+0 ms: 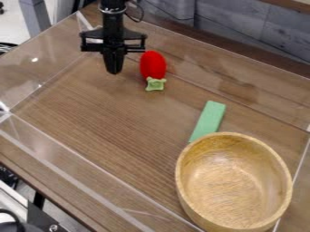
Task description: Move the red fruit to the left
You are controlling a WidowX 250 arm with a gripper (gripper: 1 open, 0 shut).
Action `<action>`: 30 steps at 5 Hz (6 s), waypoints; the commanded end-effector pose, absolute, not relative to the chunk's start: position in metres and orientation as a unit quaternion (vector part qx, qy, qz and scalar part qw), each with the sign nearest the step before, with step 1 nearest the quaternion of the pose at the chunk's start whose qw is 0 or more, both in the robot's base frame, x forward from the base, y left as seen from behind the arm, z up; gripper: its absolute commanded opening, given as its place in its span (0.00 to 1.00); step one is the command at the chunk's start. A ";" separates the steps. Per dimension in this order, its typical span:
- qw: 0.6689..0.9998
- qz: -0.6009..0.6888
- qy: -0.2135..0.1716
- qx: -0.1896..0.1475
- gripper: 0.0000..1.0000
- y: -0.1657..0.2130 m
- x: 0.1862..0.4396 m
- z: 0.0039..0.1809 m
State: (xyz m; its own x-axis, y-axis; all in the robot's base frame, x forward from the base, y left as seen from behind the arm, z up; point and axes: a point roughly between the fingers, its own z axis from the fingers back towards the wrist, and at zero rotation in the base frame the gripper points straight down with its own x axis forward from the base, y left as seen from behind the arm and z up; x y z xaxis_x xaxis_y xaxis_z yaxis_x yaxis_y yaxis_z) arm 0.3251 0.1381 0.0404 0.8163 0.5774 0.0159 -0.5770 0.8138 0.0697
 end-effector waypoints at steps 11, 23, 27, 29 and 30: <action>0.967 0.239 0.061 -0.064 1.00 0.095 0.323 0.094; 0.969 0.227 0.066 -0.073 1.00 0.066 0.305 0.126; 0.980 0.177 0.066 -0.068 0.00 0.041 0.319 0.161; 0.994 0.056 0.067 -0.067 0.00 -0.025 0.316 0.187; 0.994 0.047 0.071 -0.067 0.00 -0.033 0.311 0.184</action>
